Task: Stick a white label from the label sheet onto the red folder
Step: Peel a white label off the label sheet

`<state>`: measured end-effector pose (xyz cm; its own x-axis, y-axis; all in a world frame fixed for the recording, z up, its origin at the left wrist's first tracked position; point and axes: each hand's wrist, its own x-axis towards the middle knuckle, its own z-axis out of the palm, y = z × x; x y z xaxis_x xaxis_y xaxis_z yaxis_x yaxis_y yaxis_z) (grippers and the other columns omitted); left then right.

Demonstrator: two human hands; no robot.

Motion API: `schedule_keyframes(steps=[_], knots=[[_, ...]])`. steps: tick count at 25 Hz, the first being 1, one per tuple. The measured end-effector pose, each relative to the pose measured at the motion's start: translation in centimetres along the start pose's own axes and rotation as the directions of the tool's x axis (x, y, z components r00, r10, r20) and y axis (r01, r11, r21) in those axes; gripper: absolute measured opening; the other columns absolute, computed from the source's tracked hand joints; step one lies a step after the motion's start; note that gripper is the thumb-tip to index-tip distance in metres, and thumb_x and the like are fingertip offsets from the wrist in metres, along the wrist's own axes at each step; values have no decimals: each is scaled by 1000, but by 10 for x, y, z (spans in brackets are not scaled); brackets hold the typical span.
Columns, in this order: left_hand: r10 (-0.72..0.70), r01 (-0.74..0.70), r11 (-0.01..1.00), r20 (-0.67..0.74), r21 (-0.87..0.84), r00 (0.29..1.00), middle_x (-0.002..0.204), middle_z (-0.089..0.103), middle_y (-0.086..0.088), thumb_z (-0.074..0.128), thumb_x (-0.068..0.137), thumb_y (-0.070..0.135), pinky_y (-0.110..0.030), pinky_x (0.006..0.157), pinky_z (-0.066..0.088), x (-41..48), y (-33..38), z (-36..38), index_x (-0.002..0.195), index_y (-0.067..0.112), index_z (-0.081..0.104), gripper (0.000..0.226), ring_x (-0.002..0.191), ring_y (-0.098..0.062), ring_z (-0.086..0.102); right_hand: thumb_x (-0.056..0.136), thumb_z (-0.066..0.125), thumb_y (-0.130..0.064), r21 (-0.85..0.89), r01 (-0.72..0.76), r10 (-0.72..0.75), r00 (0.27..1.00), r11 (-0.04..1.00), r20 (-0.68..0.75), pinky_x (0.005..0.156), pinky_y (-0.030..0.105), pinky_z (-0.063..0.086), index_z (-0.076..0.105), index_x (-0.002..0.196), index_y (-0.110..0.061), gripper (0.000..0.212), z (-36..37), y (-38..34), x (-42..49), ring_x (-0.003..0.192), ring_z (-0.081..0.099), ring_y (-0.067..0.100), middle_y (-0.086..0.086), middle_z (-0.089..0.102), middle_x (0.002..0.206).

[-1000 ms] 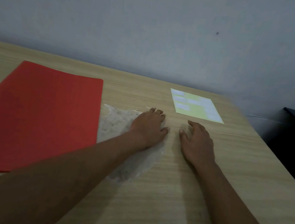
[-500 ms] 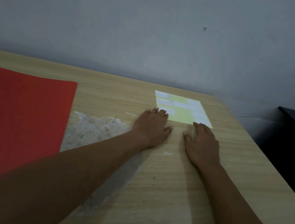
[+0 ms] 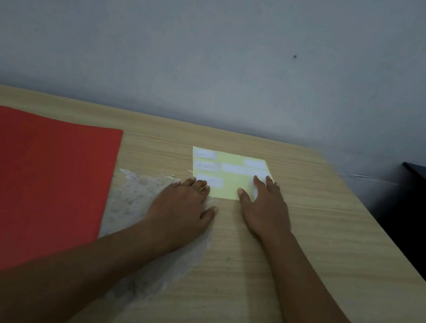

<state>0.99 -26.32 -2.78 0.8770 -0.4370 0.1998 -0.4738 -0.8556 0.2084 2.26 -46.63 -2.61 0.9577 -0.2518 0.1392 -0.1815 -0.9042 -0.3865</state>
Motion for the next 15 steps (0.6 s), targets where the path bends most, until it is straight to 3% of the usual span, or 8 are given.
schedule_keyframes(steps=[3, 5, 7, 11, 15], knots=[[-15, 18, 998, -40, 59, 999, 135, 62, -2, 28, 93, 55, -38, 101, 45, -21, -13, -14, 127, 15, 62, 63, 127, -21, 54, 94, 40, -58, -19, 41, -41, 999, 999, 23, 120, 40, 17, 34, 151, -25, 66, 8, -21, -15, 152, 12, 24, 5, 20, 164], [-37, 40, 999, -123, 15, 992, 134, 64, 0, 36, 93, 54, -38, 101, 45, -27, -24, -24, 124, 15, 67, 58, 129, -20, 54, 94, 41, -57, -16, 58, -58, 998, 998, 34, 121, 41, 17, 34, 151, -25, 66, 10, -34, -27, 152, 13, 24, 6, 20, 164], [-72, 65, 997, -177, -44, 982, 145, 55, -1, 46, 93, 56, -38, 109, 38, -29, -39, -30, 137, 13, 57, 62, 141, -21, 43, 94, 41, -57, -19, 76, -75, 996, 997, 49, 121, 41, 17, 33, 151, -25, 66, 13, -44, -41, 152, 13, 24, 6, 19, 164], [-113, 113, 993, 8, -39, 994, 162, 30, -1, 44, 83, 76, -39, 119, 25, -31, -72, -37, 153, 12, 30, 96, 151, -19, 20, 95, 40, -57, -19, 87, -86, 994, 996, 63, 120, 41, 18, 33, 151, -26, 65, 14, -56, -64, 152, 13, 23, 4, 18, 165], [-95, 95, 995, 95, 1, 991, 163, 25, -5, 38, 74, 87, -40, 120, 21, -41, -87, -35, 155, 10, 25, 112, 151, -21, 21, 94, 42, -57, -24, 96, -94, 994, 995, 62, 119, 40, 18, 34, 150, -28, 64, 13, -60, -80, 152, 14, 22, 2, 20, 164]])
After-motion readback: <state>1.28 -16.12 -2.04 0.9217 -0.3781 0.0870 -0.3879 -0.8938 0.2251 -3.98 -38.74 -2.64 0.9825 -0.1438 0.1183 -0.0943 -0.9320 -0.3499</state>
